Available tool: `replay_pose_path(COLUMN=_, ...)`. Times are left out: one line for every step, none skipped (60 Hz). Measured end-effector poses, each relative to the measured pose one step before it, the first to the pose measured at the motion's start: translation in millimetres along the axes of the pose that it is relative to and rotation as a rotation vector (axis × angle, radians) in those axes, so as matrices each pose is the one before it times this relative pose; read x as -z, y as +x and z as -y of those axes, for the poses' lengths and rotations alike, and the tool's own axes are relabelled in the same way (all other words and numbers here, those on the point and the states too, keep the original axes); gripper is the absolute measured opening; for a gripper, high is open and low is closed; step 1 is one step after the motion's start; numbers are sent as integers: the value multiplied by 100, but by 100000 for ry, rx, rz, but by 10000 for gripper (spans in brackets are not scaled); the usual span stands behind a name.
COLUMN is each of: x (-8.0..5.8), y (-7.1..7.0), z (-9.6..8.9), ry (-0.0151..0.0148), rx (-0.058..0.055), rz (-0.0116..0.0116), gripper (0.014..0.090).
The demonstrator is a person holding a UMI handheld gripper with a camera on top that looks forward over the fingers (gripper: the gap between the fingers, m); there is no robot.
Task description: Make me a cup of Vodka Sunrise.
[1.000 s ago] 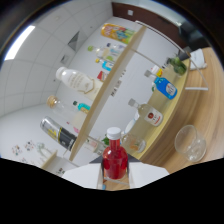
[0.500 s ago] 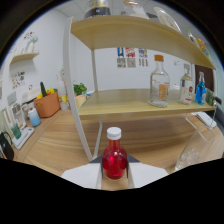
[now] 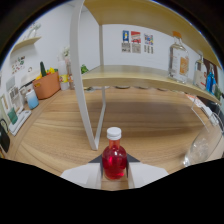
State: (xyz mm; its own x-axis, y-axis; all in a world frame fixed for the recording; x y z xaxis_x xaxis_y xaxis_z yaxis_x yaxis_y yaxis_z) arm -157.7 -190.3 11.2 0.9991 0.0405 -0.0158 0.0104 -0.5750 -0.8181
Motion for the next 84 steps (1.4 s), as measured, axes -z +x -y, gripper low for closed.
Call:
replay_pose_path(x=55, y=-50, z=-29, ry=-44, rx=53, rz=279, gripper=355)
replay_pose_path(x=50, y=-22, z=-47, ry=4, rx=130, rz=224, gripper=356)
replay_pose_path(x=65, y=-38, z=-56, ry=-24, rx=98, rz=237, gripper=356)
replay_pose_path(x=93, y=-3, z=-74, ry=-88, rx=135, rz=169, gripper=357)
replay_pose_path(x=55, y=-3, z=-49, ry=-90, rx=139, rz=148, gripper=358)
replay_pose_path(x=61, y=-11, z=-87, ry=-205, rx=129, rz=140, gripper=360)
replay_pose_path(x=59, y=0, z=-97, ry=-315, rx=146, rz=156, gripper=362)
replay_pose_path(x=66, y=4, z=-94, ry=-234, rx=163, rz=121, gripper=363)
replay_pose_path(x=59, y=-11, z=-88, ry=-175, rx=159, rz=178, gripper=363)
replay_pose_path(x=65, y=-24, z=-79, ry=-179, rx=143, rz=202, gripper=364)
replay_pose_path(x=132, y=-18, z=-155, ry=-259, rx=97, rz=206, gripper=366)
replay_pose_path(x=65, y=-24, z=-99, ry=-320, rx=55, rz=266, gripper=365)
replay_pose_path(x=64, y=-53, z=-87, ry=-258, rx=-13, rz=362, gripper=370)
replay_pose_path(x=72, y=-34, z=-87, ry=-285, rx=-73, rz=338, gripper=385)
replay_pose_path(x=77, y=-80, z=-90, ry=-265, rx=-66, rz=220, gripper=408)
replay_pose_path(x=71, y=-16, z=-61, ry=-286, rx=-12, rz=244, gripper=430)
replay_pose_path(x=63, y=-8, z=-61, ry=-287, rx=14, rz=187, gripper=454)
replay_pose_path(x=89, y=9, z=-49, ry=-309, rx=54, rz=126, gripper=480)
replay_pose_path(x=111, y=-15, z=-31, ry=-237, rx=68, rz=218, gripper=509)
replay_pose_path(x=132, y=-43, z=10, ry=-113, rx=77, rz=332, gripper=532)
replay_pose_path(x=168, y=-65, z=34, ry=-56, rx=108, rz=425, gripper=554)
replay_pose_path(x=170, y=-24, z=74, ry=46, rx=160, rz=304, gripper=579)
replay_pose_path(x=155, y=11, z=95, ry=162, rx=250, rz=332, gripper=608)
replay_pose_path(x=229, y=-42, z=125, ry=105, rx=361, rz=452, gripper=733)
replay_pose_path(x=305, y=-82, z=153, ry=87, rx=328, rz=243, gripper=742)
replay_pose_path(x=281, y=-31, z=182, ry=323, rx=331, rz=381, gripper=794)
replay_pose_path(x=327, y=-2, z=231, ry=494, rx=371, rz=282, gripper=829)
replay_pose_path(x=385, y=-41, z=274, ry=599, rx=393, rz=447, gripper=850)
replay_pose_path(x=381, y=-44, z=321, ry=510, rx=367, rz=355, gripper=864)
replay_pose_path(x=425, y=5, z=288, ry=592, rx=296, rz=245, gripper=867)
replay_pose_path(x=462, y=1, z=334, ry=643, rx=244, rz=102, gripper=863)
replay_pose_path(x=473, y=12, z=360, ry=780, rx=224, rz=237, gripper=861)
replay_pose_path(x=498, y=4, z=341, ry=778, rx=120, rz=225, gripper=862)
replay_pose_path(x=528, y=22, z=350, ry=710, rx=77, rz=286, gripper=864)
replay_pose_path(x=517, y=-17, z=355, ry=702, rx=-54, rz=460, gripper=863)
replay_pose_path(x=544, y=-60, z=335, ry=702, rx=-149, rz=567, gripper=862)
replay_pose_path(x=538, y=-55, z=340, ry=691, rx=-210, rz=635, gripper=861)
replay_pose_path(x=561, y=104, z=413, ry=626, rx=-101, rz=494, gripper=861)
replay_pose_path(x=614, y=13, z=313, ry=568, rx=-304, rz=373, gripper=860)
replay_pose_path(x=579, y=60, z=278, ry=562, rx=-324, rz=233, gripper=861)
replay_pose_path(x=587, y=121, z=243, ry=530, rx=-355, rz=116, gripper=861)
replay_pose_path(x=584, y=151, z=204, ry=413, rx=-371, rz=34, gripper=860)
replay_pose_path(x=569, y=186, z=161, ry=328, rx=-429, rz=-30, gripper=859)
replay_pose_path(x=500, y=211, z=112, ry=347, rx=-370, rz=-26, gripper=860)
replay_pose_path(x=582, y=197, z=93, ry=239, rx=-506, rz=-75, gripper=860)
replay_pose_path(x=598, y=251, z=131, ry=122, rx=-508, rz=-102, gripper=860)
replay_pose_path(x=557, y=277, z=60, ry=219, rx=-654, rz=-69, gripper=860)
replay_pose_path(x=563, y=307, z=10, ry=201, rx=-765, rz=-146, gripper=861)
replay_pose_path(x=538, y=377, z=-26, ry=135, rx=-794, rz=-269, gripper=860)
replay_pose_path(x=529, y=405, z=-87, ry=-18, rx=-845, rz=-334, gripper=859)
replay_pose_path(x=501, y=495, z=-106, ry=4, rx=-836, rz=-321, gripper=860)
replay_pose_path(x=454, y=501, z=-84, ry=-299, rx=-787, rz=-596, gripper=858)
replay_pose_path(x=461, y=584, z=-165, ry=-224, rx=-720, rz=-733, gripper=857)
replay_pose_path(x=438, y=603, z=-159, ry=-178, rx=-530, rz=-821, gripper=861)
replay_pose_path(x=414, y=659, z=-171, ry=-127, rx=-387, rz=-873, gripper=862)
replay_pose_path(x=373, y=695, z=-172, ry=-86, rx=-277, rz=-916, gripper=862)
replay_pose_path(x=332, y=743, z=-167, ry=-105, rx=-111, rz=-997, gripper=862)
replay_pose_path(x=308, y=804, z=-257, ry=-186, rx=-39, rz=-1033, gripper=860)
replay_pose_path(x=289, y=797, z=-196, ry=-350, rx=119, rz=-1247, gripper=862)
replay_pose_path(x=438, y=819, z=-282, ry=-315, rx=150, rz=-1183, gripper=863)
replay_pose_path(x=253, y=818, z=-174, ry=-310, rx=89, rz=-1079, gripper=865)
replay_pose_path(x=253, y=797, z=-104, ry=-169, rx=27, rz=-957, gripper=867)
replay_pose_path(x=231, y=814, z=-18, ry=-60, rx=-38, rz=-940, gripper=866)
replay_pose_path(x=235, y=852, z=65, ry=194, rx=-145, rz=-1087, gripper=864)
replay_pose_path(x=231, y=888, z=175, ry=574, rx=-243, rz=-1131, gripper=865)
replay_pose_path(x=235, y=897, z=303, ry=937, rx=-311, rz=-1142, gripper=866)
replay_pose_path(x=217, y=875, z=384, ry=1126, rx=-289, rz=-958, gripper=866)
replay_pose_path(x=162, y=810, z=477, ry=954, rx=-211, rz=-699, gripper=864)
replay_pose_path(x=114, y=846, z=493, ry=1067, rx=-287, rz=-590, gripper=860)
replay_pose_path(x=200, y=758, z=533, ry=1033, rx=-275, rz=-592, gripper=857)
replay_pose_path(x=174, y=768, z=621, ry=1097, rx=-210, rz=-488, gripper=854)
replay_pose_path(x=150, y=778, z=705, ry=1144, rx=-250, rz=-564, gripper=854)
replay_pose_path(x=145, y=738, z=776, ry=1258, rx=-290, rz=-552, gripper=852)
replay_pose_path(x=140, y=700, z=820, ry=1296, rx=-309, rz=-401, gripper=855)
replay_pose_path(x=121, y=646, z=875, ry=1301, rx=-307, rz=-149, gripper=855)
replay_pose_path(x=133, y=600, z=918, ry=1283, rx=-331, rz=-61, gripper=855)
replay_pose_path(x=98, y=579, z=946, ry=1263, rx=-298, rz=98, gripper=854)
replay_pose_path(x=77, y=515, z=1009, ry=1382, rx=-226, rz=161, gripper=856)
replay_pose_path(x=10, y=432, z=1107, ry=1259, rx=-181, rz=198, gripper=856)
replay_pose_path(x=78, y=470, z=1101, ry=1646, rx=-109, rz=194, gripper=858)
replay_pose_path(x=82, y=588, z=1052, ry=1576, rx=64, rz=251, gripper=856)
replay_pose_path(x=-9, y=425, z=1110, ry=1671, rx=144, rz=190, gripper=855)
replay_pose_path(x=-50, y=403, z=1100, ry=1679, rx=240, rz=197, gripper=855)
replay_pose_path(x=-81, y=397, z=1136, ry=1700, rx=320, rz=225, gripper=856)
